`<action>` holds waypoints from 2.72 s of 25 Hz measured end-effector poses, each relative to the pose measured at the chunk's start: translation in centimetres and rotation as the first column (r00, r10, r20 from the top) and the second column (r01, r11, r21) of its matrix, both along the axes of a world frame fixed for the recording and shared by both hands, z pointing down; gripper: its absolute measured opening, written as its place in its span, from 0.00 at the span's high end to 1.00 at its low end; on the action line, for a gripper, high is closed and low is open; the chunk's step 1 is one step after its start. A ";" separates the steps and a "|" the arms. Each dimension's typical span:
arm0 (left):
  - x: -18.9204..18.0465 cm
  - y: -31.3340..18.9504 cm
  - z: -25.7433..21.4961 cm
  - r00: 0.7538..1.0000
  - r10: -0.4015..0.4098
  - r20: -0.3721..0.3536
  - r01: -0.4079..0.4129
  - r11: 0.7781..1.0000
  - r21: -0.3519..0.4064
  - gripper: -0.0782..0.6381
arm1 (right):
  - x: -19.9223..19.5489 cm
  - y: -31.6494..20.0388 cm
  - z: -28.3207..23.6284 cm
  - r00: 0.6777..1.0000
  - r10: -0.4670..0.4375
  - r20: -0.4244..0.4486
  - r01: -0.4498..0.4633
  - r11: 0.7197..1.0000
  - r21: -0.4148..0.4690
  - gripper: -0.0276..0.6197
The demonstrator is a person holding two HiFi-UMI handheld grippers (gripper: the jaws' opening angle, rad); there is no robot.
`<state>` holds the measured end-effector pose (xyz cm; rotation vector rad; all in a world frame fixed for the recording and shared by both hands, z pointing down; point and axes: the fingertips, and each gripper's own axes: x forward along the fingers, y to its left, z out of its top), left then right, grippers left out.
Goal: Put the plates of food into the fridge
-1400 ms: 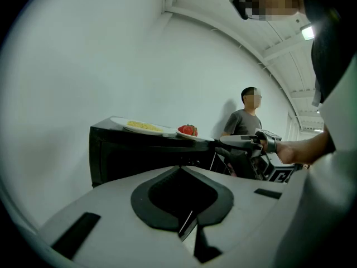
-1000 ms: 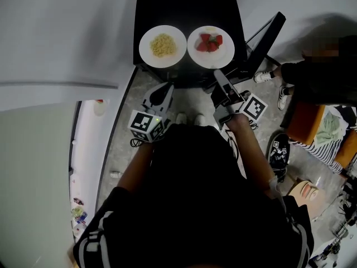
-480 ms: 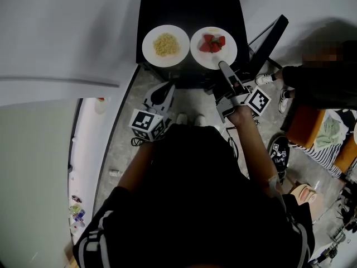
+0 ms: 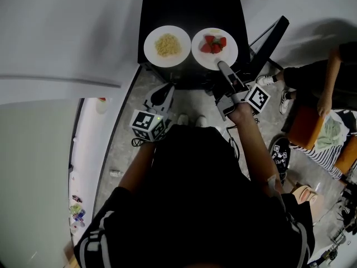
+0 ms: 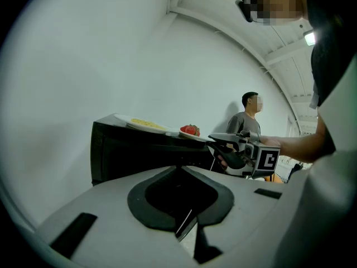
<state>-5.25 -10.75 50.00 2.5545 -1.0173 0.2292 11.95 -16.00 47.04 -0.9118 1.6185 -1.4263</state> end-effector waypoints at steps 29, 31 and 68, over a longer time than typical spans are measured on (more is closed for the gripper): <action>0.9 3.2 0.7 0.999 0.032 0.007 -0.032 0.999 -0.021 0.86 | 0.0 5.5 0.2 1.000 0.002 0.008 -0.002 0.998 -0.057 0.89; 1.0 3.3 0.6 0.999 0.036 0.005 -0.036 0.999 -0.020 0.86 | 0.0 5.9 0.1 1.000 0.002 0.013 -0.001 0.998 -0.060 0.89; 0.5 3.8 1.4 0.998 0.054 0.008 -0.054 0.998 -0.043 0.86 | -1.9 12.8 3.6 0.995 -0.079 0.069 0.086 0.991 -0.102 0.88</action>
